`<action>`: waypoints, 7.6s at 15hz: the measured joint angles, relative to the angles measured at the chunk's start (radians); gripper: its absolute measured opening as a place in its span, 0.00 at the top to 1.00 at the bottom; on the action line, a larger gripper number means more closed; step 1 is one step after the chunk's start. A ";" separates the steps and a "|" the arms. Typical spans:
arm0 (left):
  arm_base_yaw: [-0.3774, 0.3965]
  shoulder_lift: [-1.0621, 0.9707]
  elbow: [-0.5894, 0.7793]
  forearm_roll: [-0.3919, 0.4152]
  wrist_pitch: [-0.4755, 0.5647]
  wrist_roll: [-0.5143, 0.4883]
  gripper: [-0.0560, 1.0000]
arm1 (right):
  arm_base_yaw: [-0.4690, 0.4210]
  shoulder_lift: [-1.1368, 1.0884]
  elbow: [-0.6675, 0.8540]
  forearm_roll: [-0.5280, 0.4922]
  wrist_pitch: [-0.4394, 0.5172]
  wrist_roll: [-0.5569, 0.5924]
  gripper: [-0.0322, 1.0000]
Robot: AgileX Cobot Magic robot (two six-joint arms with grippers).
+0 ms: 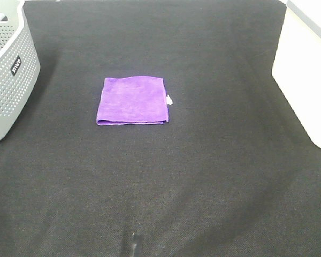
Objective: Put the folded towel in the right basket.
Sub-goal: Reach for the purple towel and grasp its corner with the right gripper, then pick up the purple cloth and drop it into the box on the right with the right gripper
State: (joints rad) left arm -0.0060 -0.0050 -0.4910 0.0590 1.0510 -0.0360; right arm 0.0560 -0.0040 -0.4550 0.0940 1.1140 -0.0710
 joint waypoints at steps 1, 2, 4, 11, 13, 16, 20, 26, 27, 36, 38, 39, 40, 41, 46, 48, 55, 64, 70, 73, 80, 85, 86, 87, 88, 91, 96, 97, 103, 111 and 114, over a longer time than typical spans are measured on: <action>0.000 0.000 0.000 0.000 0.000 0.000 0.01 | 0.000 0.000 0.000 0.000 0.000 0.000 0.04; 0.000 0.000 0.000 0.000 0.000 0.000 0.01 | 0.000 0.000 0.000 0.000 0.000 0.000 0.04; 0.000 0.000 0.000 0.000 0.000 0.000 0.01 | 0.000 0.000 0.000 0.000 0.000 0.000 0.04; 0.000 0.000 0.000 0.000 0.000 0.000 0.01 | 0.000 0.000 0.000 0.001 0.000 0.000 0.04; 0.000 0.000 0.000 0.000 0.000 0.000 0.01 | 0.000 0.000 0.000 -0.015 0.000 0.005 0.04; 0.000 0.000 0.000 0.000 0.000 0.000 0.01 | 0.000 0.000 0.000 -0.066 0.000 0.045 0.04; 0.000 0.000 0.000 0.000 0.000 0.000 0.01 | 0.000 0.000 0.000 -0.069 0.000 0.045 0.04; 0.000 0.000 0.000 0.000 0.000 0.000 0.01 | 0.000 0.000 0.000 -0.069 0.000 0.045 0.04; 0.000 0.000 0.000 0.000 0.000 0.000 0.01 | 0.000 0.000 0.000 -0.069 0.000 0.045 0.04; 0.000 0.000 0.000 0.000 0.000 0.000 0.01 | 0.000 0.000 0.000 -0.069 0.000 0.045 0.04; 0.000 0.000 0.000 0.000 0.000 0.000 0.01 | 0.000 0.000 0.000 -0.069 0.000 0.045 0.04; 0.000 0.000 0.000 0.000 0.000 0.000 0.01 | 0.000 0.000 0.000 -0.069 0.000 0.045 0.04; 0.000 0.000 0.000 0.000 0.000 0.000 0.01 | 0.000 0.000 0.000 -0.070 0.000 0.045 0.04; 0.000 0.000 0.000 0.000 0.000 0.000 0.01 | 0.000 0.000 0.000 -0.070 0.000 0.045 0.04; 0.000 0.000 0.000 0.000 0.000 0.000 0.01 | 0.000 0.000 0.000 -0.073 0.000 0.045 0.04; 0.000 0.000 0.000 0.000 0.000 0.000 0.01 | 0.000 0.000 0.000 -0.073 0.000 0.045 0.04; 0.000 0.000 0.000 0.000 0.000 0.000 0.01 | 0.000 0.182 -0.130 -0.032 0.009 0.082 0.04; 0.000 0.000 0.000 0.000 0.000 0.000 0.01 | 0.049 1.473 -1.048 0.285 -0.004 -0.062 0.04; 0.000 0.000 0.000 0.000 0.000 0.000 0.01 | 0.188 2.134 -1.523 0.590 0.005 -0.096 0.04; 0.000 0.000 0.000 0.000 0.000 0.000 0.01 | 0.187 2.273 -1.558 0.633 0.001 -0.096 0.04; 0.000 0.000 0.000 0.000 0.000 0.000 0.01 | 0.187 2.455 -1.558 0.648 -0.163 -0.172 0.06; 0.000 0.000 0.000 0.000 0.000 0.000 0.01 | 0.187 2.541 -1.561 0.674 -0.212 -0.208 0.08; 0.000 0.000 0.000 0.000 0.000 0.000 0.01 | 0.187 2.543 -1.561 0.682 -0.219 -0.210 0.08; 0.000 0.000 0.000 0.000 0.000 0.000 0.01 | 0.188 2.545 -1.562 0.687 -0.227 -0.211 0.08; 0.000 0.000 0.000 0.000 0.000 0.000 0.01 | 0.191 2.549 -1.561 0.691 -0.235 -0.211 0.09; 0.000 0.000 0.000 0.000 0.000 0.000 0.01 | 0.236 2.579 -1.580 0.713 -0.271 -0.214 0.11; 0.000 0.000 0.000 0.000 0.000 0.000 0.01 | 0.356 2.623 -1.594 0.783 -0.377 -0.211 0.29; 0.000 0.000 0.000 0.000 0.000 0.000 0.01 | 0.381 2.627 -1.594 0.776 -0.406 -0.211 0.40; 0.000 0.000 0.000 0.000 0.000 0.000 0.01 | 0.395 2.599 -1.575 0.725 -0.381 -0.215 0.88; 0.000 0.000 0.000 0.000 0.000 0.000 0.01 | 0.185 2.042 -1.564 0.380 -0.097 -0.181 0.88; 0.000 0.000 0.000 0.000 0.000 0.000 0.01 | 0.078 1.939 -1.564 0.268 -0.040 -0.154 0.88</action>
State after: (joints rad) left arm -0.0060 -0.0050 -0.4910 0.0590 1.0510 -0.0360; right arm 0.1340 1.9350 -2.0190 0.3620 1.0740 -0.2250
